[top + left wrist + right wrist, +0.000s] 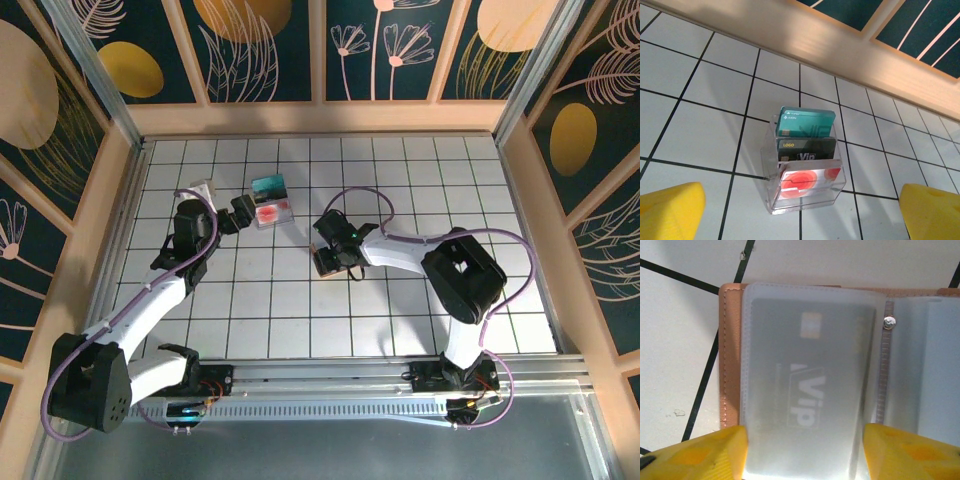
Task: Take the credit cards out of the card holder
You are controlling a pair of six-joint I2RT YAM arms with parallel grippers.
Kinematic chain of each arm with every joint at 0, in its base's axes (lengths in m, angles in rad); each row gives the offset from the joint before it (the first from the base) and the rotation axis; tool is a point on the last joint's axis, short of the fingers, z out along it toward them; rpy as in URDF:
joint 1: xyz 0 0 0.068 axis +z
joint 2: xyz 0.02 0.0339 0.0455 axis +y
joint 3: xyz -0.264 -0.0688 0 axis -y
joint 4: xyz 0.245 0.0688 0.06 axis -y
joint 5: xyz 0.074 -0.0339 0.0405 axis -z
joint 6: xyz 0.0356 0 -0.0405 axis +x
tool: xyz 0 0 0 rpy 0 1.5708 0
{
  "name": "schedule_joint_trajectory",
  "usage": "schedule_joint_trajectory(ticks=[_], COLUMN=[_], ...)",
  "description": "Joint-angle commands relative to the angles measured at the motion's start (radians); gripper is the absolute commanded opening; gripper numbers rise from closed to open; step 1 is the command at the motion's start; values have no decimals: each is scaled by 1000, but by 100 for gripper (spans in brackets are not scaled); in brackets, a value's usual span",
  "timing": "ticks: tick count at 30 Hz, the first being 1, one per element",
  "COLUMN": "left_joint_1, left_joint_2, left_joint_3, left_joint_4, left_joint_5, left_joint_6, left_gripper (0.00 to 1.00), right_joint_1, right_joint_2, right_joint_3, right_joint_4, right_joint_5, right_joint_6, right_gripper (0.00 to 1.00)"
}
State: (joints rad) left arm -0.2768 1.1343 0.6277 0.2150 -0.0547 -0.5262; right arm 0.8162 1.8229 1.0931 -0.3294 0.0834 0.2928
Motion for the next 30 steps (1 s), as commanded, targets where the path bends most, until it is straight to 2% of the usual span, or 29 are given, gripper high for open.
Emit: schedule_joint_trajectory(ticks=[1,7,12,14,19,23,30], left_joint_1=[-3,-4,-5,-16,-129,-163,-167], left_joint_2=[7,4,-13,-28,-49,-38,-27], left_joint_3=[-8,-4,-1,-2,20,13,13], left_joint_4=[47,45,39,22,-44,-30,-3], left_joint_5=[-7,-7,8,-20,-177,-172,-180], left_joint_6=[-20,1,32,45,114,87,74], left_gripper=[99,99,99,99,99,99,99], right_joint_1=[1,0,0,0,-5,-12,-17], right_joint_2=[26,25,1,-10,-34,-43,-71], right_joint_3=[12,5,-6,-11,-24,-24,-24], right_joint_4=[6,7,36,42,44,30,8], right_joint_5=[-18,-62,-160,-179,-147,-93,-23], right_joint_6=[-7,9,45,63,96,111,118], right_gripper=[58,47,34,30,30,31,37])
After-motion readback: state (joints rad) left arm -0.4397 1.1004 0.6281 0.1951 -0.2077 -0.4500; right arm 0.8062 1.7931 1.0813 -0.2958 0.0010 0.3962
